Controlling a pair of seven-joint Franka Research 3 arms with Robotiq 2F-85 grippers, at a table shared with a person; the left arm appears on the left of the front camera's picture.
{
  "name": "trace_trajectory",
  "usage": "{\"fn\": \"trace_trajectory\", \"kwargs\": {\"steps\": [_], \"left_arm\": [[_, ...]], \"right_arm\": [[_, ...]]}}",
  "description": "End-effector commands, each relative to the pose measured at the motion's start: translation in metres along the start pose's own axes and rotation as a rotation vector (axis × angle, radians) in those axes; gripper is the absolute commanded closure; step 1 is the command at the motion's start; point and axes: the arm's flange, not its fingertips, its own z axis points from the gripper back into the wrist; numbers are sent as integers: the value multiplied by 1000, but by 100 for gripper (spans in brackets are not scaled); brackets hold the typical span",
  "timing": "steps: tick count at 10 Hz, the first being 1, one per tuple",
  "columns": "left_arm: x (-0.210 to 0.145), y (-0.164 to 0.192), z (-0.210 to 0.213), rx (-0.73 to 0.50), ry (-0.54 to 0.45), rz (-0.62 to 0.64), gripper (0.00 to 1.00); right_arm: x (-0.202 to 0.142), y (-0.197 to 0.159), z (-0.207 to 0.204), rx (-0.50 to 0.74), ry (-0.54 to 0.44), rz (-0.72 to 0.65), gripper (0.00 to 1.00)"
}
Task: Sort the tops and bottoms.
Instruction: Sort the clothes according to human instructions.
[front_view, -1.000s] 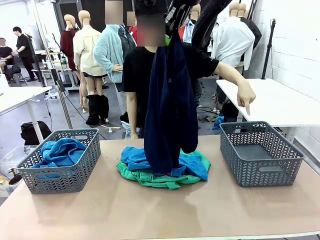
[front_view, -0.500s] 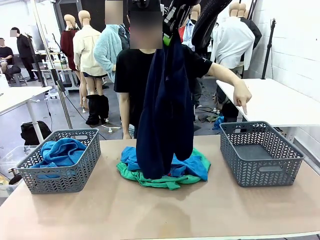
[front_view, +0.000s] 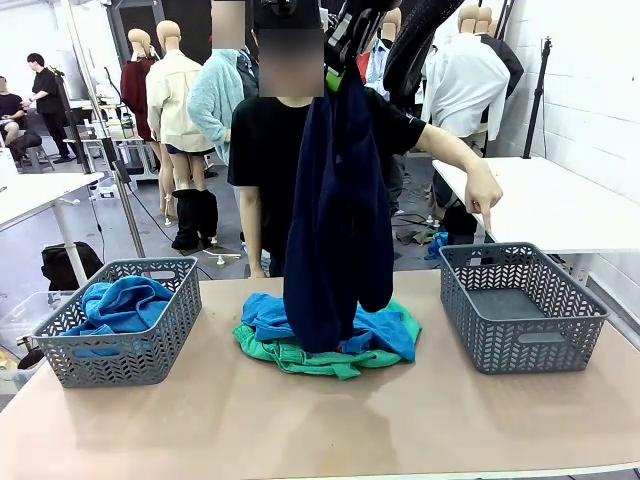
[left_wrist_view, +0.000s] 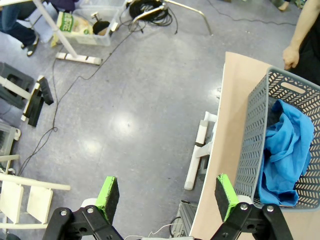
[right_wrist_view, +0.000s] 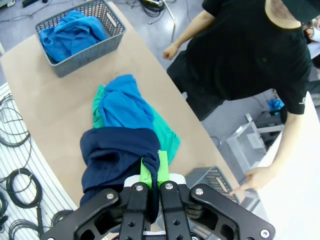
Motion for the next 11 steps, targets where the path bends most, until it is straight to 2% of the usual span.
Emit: {"fn": "trace_trajectory", "kwargs": {"steps": [1, 3, 4, 7, 8, 10, 11], "left_arm": [[0, 0, 1, 1, -2, 3, 0], [0, 0, 1, 1, -2, 3, 0], [0, 0, 1, 1, -2, 3, 0], [0, 0, 1, 1, -2, 3, 0], [0, 0, 1, 1, -2, 3, 0], [0, 0, 1, 1, -2, 3, 0], [0, 0, 1, 1, -2, 3, 0]], "right_arm": [[-2, 0, 1, -9, 2, 9, 100], [0, 0, 0, 0, 0, 0, 100], [-10, -12, 12, -101, 28, 29, 100], [-52, -56, 52, -340, -40, -129, 100], [-74, -71, 65, -434, -31, -193, 100], [-109, -107, 89, -509, -37, -323, 100], [-125, -121, 92, -503, -67, -369, 100]]}}
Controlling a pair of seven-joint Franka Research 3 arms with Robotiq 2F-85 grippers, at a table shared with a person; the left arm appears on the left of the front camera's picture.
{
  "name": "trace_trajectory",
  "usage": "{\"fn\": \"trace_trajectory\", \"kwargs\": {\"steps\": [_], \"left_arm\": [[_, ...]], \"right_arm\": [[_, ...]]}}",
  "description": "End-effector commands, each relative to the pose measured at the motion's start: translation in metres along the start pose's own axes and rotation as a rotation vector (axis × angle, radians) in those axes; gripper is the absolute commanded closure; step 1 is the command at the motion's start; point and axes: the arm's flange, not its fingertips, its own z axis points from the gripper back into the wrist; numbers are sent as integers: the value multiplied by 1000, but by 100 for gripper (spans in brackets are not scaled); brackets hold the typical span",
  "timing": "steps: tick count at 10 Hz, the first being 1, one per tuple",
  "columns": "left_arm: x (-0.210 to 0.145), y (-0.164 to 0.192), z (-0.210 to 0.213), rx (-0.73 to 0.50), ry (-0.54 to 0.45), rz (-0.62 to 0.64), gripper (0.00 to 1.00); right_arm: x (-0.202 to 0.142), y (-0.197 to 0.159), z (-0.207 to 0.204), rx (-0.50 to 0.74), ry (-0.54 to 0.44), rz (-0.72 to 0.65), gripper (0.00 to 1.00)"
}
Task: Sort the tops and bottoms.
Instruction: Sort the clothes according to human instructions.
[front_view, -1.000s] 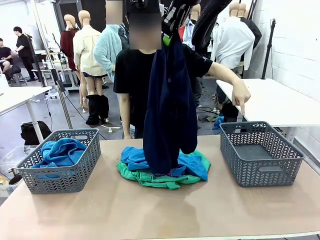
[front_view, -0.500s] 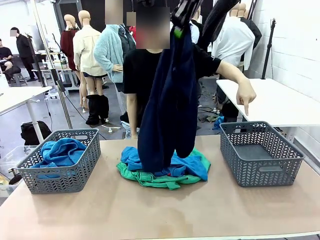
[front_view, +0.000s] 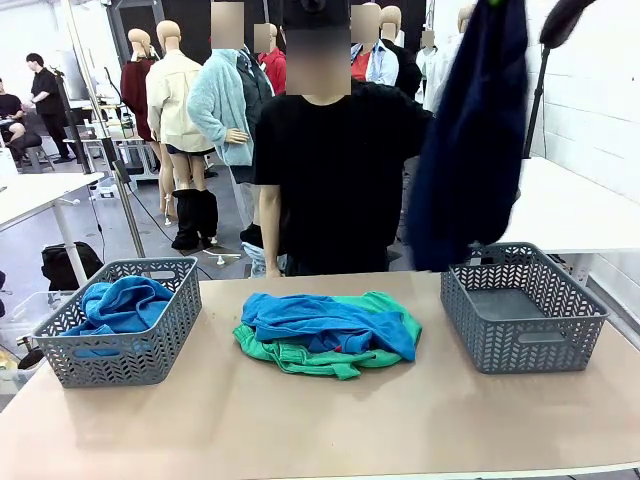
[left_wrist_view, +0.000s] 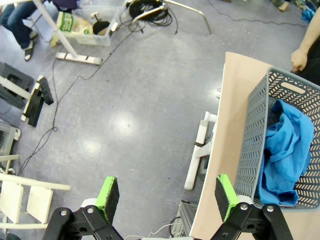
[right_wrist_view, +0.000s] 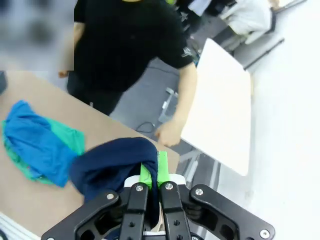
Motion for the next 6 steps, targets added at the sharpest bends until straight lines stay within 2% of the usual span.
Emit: {"fn": "trace_trajectory", "kwargs": {"steps": [1, 4, 6], "left_arm": [[0, 0, 1, 1, -2, 2, 0], [0, 0, 1, 1, -2, 2, 0], [0, 0, 1, 1, -2, 2, 0]], "right_arm": [[-20, -7, -21, -20, 4, -67, 100], [-58, -35, -60, -51, 92, -185, 100], [-85, -39, -97, -51, 138, -247, 100]]}}
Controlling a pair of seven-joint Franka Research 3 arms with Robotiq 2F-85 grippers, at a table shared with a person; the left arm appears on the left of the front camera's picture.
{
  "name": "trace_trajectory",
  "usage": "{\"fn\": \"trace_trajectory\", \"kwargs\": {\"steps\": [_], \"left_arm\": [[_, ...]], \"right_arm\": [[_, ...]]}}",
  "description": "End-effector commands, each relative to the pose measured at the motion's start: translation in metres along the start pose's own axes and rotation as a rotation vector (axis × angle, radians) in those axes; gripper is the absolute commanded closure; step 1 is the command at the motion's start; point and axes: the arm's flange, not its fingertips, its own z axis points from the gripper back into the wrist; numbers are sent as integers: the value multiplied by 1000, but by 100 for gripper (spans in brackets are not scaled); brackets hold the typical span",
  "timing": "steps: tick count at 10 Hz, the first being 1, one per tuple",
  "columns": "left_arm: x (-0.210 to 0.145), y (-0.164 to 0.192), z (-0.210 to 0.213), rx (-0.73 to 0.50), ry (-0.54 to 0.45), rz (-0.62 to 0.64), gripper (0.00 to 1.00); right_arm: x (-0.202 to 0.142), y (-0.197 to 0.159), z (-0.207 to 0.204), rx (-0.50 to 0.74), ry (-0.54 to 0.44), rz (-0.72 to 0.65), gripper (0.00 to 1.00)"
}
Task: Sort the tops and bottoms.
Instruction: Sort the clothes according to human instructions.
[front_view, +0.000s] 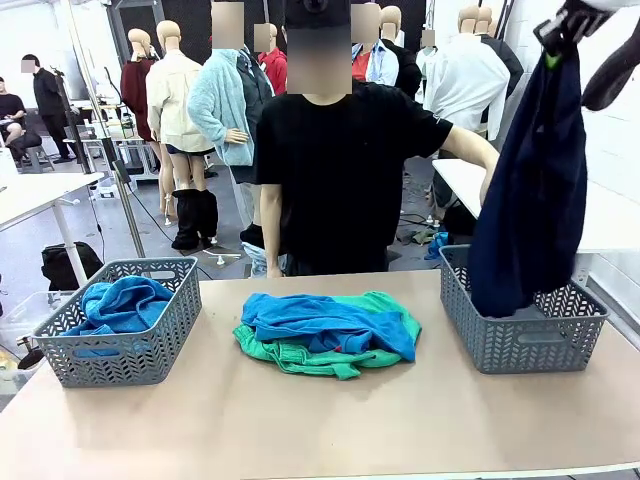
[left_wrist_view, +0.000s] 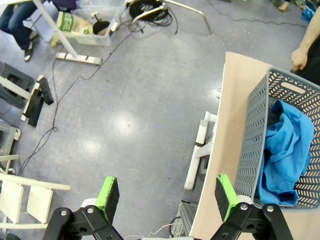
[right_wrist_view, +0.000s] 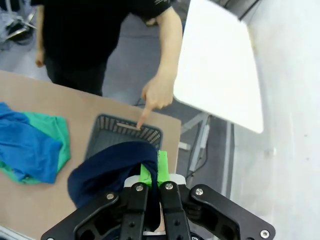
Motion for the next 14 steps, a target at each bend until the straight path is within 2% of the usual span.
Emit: {"fn": "trace_trajectory", "kwargs": {"steps": [1, 3, 6, 7, 10, 11, 14], "left_arm": [[0, 0, 1, 1, -2, 3, 0], [0, 0, 1, 1, -2, 3, 0], [0, 0, 1, 1, -2, 3, 0], [0, 0, 1, 1, -2, 3, 0], [0, 0, 1, 1, -2, 3, 0], [0, 0, 1, 1, -2, 3, 0], [0, 0, 1, 1, -2, 3, 0]], "right_arm": [[-20, 11, -30, -68, 17, -63, 100], [-45, 24, -79, -38, 84, -13, 100], [-76, 53, -156, 124, 218, -22, 100], [-88, 61, -171, 137, 259, -32, 100], [-125, 85, -190, 151, 364, -31, 100], [-107, 73, -191, 134, 320, 0, 100], [-107, 73, -191, 134, 320, 0, 100]]}}
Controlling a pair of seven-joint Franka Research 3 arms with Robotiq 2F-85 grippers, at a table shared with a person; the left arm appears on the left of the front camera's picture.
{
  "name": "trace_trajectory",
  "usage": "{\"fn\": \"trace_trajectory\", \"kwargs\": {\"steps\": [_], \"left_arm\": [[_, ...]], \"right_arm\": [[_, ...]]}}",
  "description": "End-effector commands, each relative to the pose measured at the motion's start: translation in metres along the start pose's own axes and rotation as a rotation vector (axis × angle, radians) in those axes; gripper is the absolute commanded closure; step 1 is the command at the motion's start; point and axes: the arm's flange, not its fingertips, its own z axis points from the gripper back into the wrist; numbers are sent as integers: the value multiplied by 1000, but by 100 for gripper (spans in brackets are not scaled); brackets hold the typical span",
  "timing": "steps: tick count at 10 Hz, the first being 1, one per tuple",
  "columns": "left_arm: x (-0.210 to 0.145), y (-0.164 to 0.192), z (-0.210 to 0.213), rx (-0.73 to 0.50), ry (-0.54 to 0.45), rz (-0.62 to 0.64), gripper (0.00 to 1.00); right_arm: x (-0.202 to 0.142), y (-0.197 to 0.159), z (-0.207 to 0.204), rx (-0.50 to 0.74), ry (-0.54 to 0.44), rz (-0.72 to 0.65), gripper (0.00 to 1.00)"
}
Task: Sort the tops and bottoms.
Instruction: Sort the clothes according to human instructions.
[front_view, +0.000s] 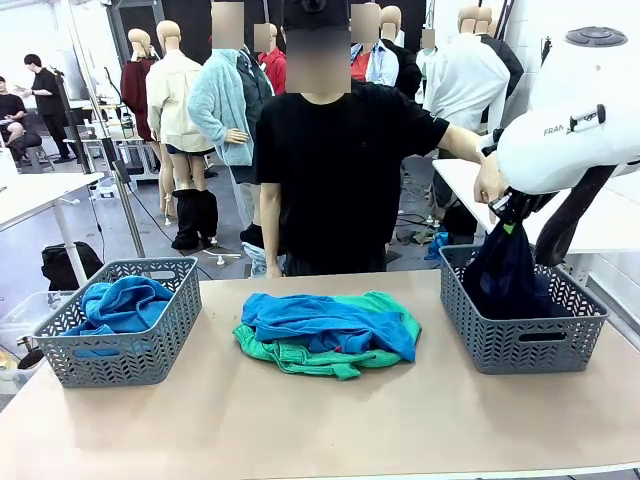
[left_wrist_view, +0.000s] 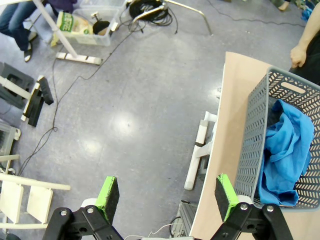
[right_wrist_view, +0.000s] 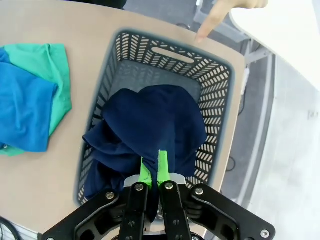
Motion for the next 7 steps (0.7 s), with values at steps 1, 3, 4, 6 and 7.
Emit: {"fn": "trace_trajectory", "kwargs": {"steps": [1, 3, 4, 6, 7], "left_arm": [[0, 0, 1, 1, -2, 3, 0], [0, 0, 1, 1, -2, 3, 0], [0, 0, 1, 1, -2, 3, 0], [0, 0, 1, 1, -2, 3, 0], [0, 0, 1, 1, -2, 3, 0]], "right_arm": [[2, -1, 0, -3, -6, -1, 100], [0, 0, 0, 0, -1, 0, 100], [5, -7, -19, 45, 28, -11, 100], [3, -18, -55, 68, 122, -49, 100], [5, -24, -75, 76, 177, -104, 100]]}}
